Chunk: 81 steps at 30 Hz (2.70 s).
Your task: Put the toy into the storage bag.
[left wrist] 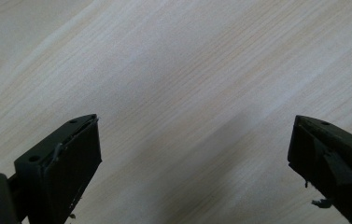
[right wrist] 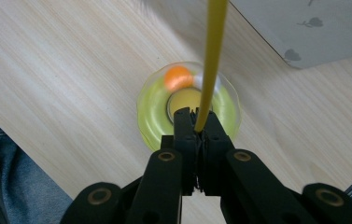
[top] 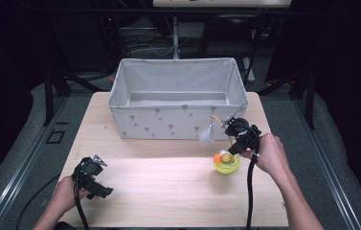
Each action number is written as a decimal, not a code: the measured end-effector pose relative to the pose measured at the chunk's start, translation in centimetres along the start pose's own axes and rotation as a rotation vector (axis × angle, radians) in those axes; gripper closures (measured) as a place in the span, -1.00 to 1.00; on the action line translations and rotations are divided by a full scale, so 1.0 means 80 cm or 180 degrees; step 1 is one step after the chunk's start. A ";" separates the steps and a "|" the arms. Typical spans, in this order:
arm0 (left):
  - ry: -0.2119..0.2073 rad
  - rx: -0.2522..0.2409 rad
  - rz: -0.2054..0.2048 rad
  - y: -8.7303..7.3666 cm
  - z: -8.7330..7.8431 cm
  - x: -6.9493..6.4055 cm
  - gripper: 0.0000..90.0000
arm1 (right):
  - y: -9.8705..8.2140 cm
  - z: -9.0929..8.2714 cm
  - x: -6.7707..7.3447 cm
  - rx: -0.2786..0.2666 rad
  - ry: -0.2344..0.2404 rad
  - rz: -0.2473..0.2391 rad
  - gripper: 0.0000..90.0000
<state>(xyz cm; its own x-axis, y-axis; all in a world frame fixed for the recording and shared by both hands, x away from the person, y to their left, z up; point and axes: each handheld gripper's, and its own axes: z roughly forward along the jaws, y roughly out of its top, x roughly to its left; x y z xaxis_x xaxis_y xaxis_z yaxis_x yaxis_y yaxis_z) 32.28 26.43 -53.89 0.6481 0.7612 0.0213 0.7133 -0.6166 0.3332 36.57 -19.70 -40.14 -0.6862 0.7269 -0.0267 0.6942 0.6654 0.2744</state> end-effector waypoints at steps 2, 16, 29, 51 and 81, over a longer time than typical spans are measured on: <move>0.0001 0.0001 -0.0003 0.000 0.000 0.000 -0.94 | 0.002 -0.001 -0.003 -0.0021 0.0009 0.0017 0.96; -0.0015 -0.0008 -0.0002 0.001 0.001 0.000 -0.94 | 0.022 -0.023 -0.012 0.0007 0.0031 0.0006 0.96; -0.0022 -0.0003 -0.0006 0.001 0.001 0.000 -0.94 | 0.038 -0.056 -0.022 -0.0029 0.0028 0.0027 0.96; -0.0024 0.0019 -0.0003 0.002 0.002 0.000 -0.94 | 0.068 -0.113 -0.031 -0.0078 0.0019 -0.0017 0.96; -0.0063 0.0020 -0.0007 0.001 0.003 0.001 -0.94 | 0.126 -0.171 -0.072 -0.0247 -0.0014 0.0217 0.96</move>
<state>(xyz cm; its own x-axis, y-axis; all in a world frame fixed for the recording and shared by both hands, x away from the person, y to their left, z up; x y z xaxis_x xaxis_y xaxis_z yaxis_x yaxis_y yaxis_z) 32.46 26.43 -54.08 0.6517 0.7585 0.0018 0.7163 -0.6162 0.3273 44.57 -19.49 -24.10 -0.6370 0.7708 -0.0098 0.7201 0.5995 0.3495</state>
